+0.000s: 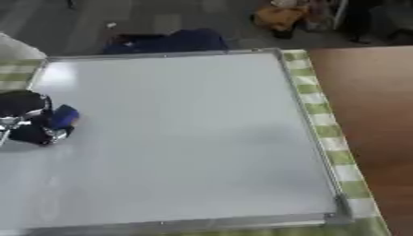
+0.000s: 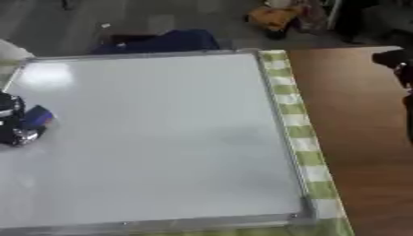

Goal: Wipe the whiteboard clean with a brush.

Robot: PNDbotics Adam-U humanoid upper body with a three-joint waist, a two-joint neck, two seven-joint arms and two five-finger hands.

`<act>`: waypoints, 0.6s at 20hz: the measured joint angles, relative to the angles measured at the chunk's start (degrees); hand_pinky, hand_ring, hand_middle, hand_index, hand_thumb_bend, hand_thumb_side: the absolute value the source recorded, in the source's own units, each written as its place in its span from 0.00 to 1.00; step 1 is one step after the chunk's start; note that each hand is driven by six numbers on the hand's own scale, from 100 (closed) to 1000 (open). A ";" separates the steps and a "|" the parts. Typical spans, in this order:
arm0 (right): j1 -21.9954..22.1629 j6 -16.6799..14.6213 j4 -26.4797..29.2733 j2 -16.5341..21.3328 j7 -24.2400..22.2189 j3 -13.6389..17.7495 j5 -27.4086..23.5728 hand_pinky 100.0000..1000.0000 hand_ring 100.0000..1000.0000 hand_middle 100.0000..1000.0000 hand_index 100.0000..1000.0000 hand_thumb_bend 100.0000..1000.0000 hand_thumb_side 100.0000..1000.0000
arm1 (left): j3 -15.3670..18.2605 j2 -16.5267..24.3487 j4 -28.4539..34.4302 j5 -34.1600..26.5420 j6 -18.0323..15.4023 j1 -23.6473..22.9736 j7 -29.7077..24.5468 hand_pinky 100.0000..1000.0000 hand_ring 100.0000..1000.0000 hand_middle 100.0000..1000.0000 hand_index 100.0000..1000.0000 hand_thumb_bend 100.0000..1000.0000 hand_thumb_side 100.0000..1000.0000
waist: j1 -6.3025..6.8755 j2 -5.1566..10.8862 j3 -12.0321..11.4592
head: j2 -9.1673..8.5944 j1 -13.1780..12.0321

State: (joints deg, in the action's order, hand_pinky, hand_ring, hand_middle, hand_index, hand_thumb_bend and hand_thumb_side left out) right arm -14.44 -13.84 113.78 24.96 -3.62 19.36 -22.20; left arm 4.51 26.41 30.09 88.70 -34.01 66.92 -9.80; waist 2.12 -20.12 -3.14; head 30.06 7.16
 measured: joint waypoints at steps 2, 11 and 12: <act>0.00 0.00 0.00 0.00 0.08 0.00 0.00 0.75 0.60 0.43 0.53 0.15 1.00 | 0.00 0.00 -0.03 -0.25 -0.02 -0.02 0.02 0.62 0.40 0.23 0.15 0.02 0.85 | 0.00 0.00 0.00 | -0.01 0.00; 0.00 -0.01 0.00 0.00 0.12 0.00 0.00 0.75 0.60 0.43 0.52 0.16 0.99 | 0.00 0.04 -0.23 -1.49 -0.24 -0.17 0.23 0.60 0.36 0.15 0.08 0.00 0.78 | 0.00 0.00 0.02 | -0.03 0.00; 0.00 -0.01 0.00 0.00 0.12 0.00 0.00 0.75 0.60 0.43 0.52 0.16 0.99 | -0.01 0.04 -0.23 -1.58 -0.29 -0.17 0.27 0.60 0.35 0.14 0.08 0.00 0.76 | 0.01 0.00 0.03 | -0.03 0.00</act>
State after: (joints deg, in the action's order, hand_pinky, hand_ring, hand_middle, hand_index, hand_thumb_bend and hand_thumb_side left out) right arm -14.44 -13.85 113.78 24.96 -3.50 19.36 -22.20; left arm 4.50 26.45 29.86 87.13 -34.30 66.75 -9.53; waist 2.13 -20.12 -3.11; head 30.04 7.16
